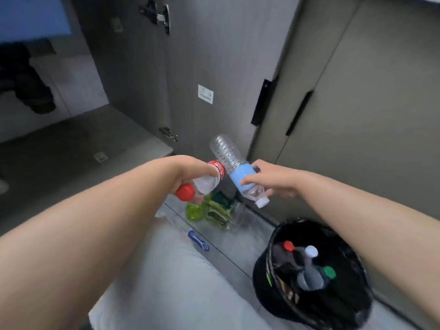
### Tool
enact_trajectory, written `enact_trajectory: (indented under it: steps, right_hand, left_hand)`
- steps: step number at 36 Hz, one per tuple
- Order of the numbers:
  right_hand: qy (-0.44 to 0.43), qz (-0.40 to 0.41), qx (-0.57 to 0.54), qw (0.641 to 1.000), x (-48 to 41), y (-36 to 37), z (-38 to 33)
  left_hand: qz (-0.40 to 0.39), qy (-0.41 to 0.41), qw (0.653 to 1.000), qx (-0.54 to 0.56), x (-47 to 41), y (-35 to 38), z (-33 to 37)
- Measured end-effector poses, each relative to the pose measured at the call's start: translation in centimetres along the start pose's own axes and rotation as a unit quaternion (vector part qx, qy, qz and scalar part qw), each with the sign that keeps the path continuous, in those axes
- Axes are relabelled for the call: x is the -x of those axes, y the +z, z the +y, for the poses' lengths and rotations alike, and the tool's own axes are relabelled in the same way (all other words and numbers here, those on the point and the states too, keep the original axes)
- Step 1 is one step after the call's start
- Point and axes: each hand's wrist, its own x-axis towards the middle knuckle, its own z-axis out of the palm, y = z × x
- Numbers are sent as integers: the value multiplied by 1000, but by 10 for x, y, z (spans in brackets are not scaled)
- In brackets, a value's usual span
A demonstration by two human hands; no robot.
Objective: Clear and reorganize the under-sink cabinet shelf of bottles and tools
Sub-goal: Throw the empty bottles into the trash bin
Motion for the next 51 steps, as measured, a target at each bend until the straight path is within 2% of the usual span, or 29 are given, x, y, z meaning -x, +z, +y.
enact_trajectory:
  steps: [5, 8, 10, 14, 18, 24, 27, 30, 33, 36, 46, 49, 51]
  right_hand:
    - [73, -14, 33, 997, 68, -52, 60]
    - [103, -7, 34, 994, 103, -75, 96]
    - [150, -13, 89, 985, 125, -83, 114]
    - [234, -85, 157, 956, 148, -85, 140]
    - [264, -117, 217, 933, 141, -62, 160]
    - [235, -22, 271, 933, 102, 7, 185]
    - [218, 23, 258, 941, 84, 40, 196]
    - [199, 41, 212, 956, 71, 60, 208]
    - [199, 40, 213, 956, 60, 74, 212]
    - [199, 43, 236, 950, 54, 79, 214]
    - [205, -2, 160, 966, 58, 66, 211]
    - [198, 41, 123, 972, 61, 50, 200]
    - [159, 102, 25, 982, 65, 38, 188]
  left_hand:
    - [-7, 27, 999, -26, 15, 75, 20]
    - [-18, 53, 998, -6, 16, 110, 18]
    - [-25, 66, 997, 14, 13, 123, 6]
    - [-54, 47, 997, 26, 5, 131, -15]
    - [-102, 57, 993, 35, 5, 136, -12]
    - [-123, 51, 991, 9, 6, 140, -15]
    - [-115, 60, 991, 19, 4, 139, -15]
    - [-108, 68, 991, 34, 0, 138, -17]
    - [-96, 73, 991, 49, -7, 136, -18]
    - [-96, 69, 991, 66, -11, 134, -18]
    - [-105, 69, 987, 102, -14, 135, -9]
    - [-122, 79, 980, 136, -12, 137, -6]
    - [-130, 90, 976, 150, -10, 139, -4]
